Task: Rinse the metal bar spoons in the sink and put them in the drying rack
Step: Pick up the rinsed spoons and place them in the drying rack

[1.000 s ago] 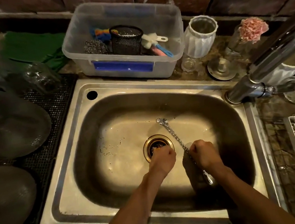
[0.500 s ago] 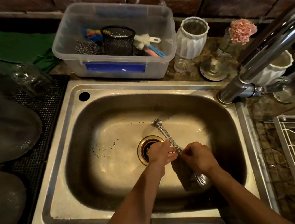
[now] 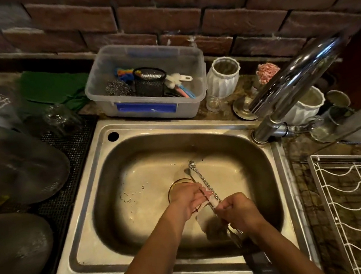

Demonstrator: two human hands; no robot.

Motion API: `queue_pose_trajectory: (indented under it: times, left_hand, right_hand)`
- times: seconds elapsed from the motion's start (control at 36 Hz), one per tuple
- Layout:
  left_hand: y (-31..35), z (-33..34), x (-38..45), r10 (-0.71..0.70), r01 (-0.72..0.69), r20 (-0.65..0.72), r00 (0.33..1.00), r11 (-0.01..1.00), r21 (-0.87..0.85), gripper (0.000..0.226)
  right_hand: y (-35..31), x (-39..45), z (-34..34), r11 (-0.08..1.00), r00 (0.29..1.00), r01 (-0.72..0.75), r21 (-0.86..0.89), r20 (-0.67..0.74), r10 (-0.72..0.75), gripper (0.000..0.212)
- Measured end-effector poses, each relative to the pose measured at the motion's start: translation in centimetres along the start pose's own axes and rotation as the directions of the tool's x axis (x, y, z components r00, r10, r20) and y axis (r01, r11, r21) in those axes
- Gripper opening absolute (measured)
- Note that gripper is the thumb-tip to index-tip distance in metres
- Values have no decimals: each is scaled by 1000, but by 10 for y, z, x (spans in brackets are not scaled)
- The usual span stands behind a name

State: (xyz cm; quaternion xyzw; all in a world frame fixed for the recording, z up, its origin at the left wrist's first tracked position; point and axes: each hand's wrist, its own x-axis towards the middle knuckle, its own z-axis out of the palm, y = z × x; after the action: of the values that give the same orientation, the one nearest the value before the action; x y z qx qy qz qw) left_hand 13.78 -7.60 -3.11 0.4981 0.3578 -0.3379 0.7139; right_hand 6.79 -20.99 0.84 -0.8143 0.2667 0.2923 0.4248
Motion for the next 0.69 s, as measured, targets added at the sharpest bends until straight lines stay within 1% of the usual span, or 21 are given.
queue_pose_trajectory:
  times: [0.11,0.19,0.28,0.36,0.44,0.61,0.69]
  left_hand:
    - [10,-8,-19,56,-58,-54,997,998,-17,20]
    - [16,-15,-34,81,-82,-75,994,997,-15,13]
    - [21,-20,-50,115,-116,-79,990,993,-13,19]
    - [28,-24,-74,142,-145,-64,988,989,-43,21]
    - [36,-29,-102,172,-173,-31,985,985,-28,23]
    - [60,-34,-143,258,-258,12,966,965,36,20]
    - [71,-37,-160,284,-285,31,958,957,53,15]
  right_hand:
    - [-12,-27,-4,998,998,35,52,50,-38,17]
    - [-21,-43,-5,994,997,18,108,73,-26,14]
    - [-31,-57,-8,988,995,25,150,95,-39,16]
    - [-40,-73,-11,970,991,-12,243,129,-20,14]
    - [-49,-93,-11,967,985,-24,254,170,-20,9]
    - [-74,-134,-17,960,984,58,274,146,-101,7]
    - [-88,-153,-17,952,982,65,298,148,-113,8]
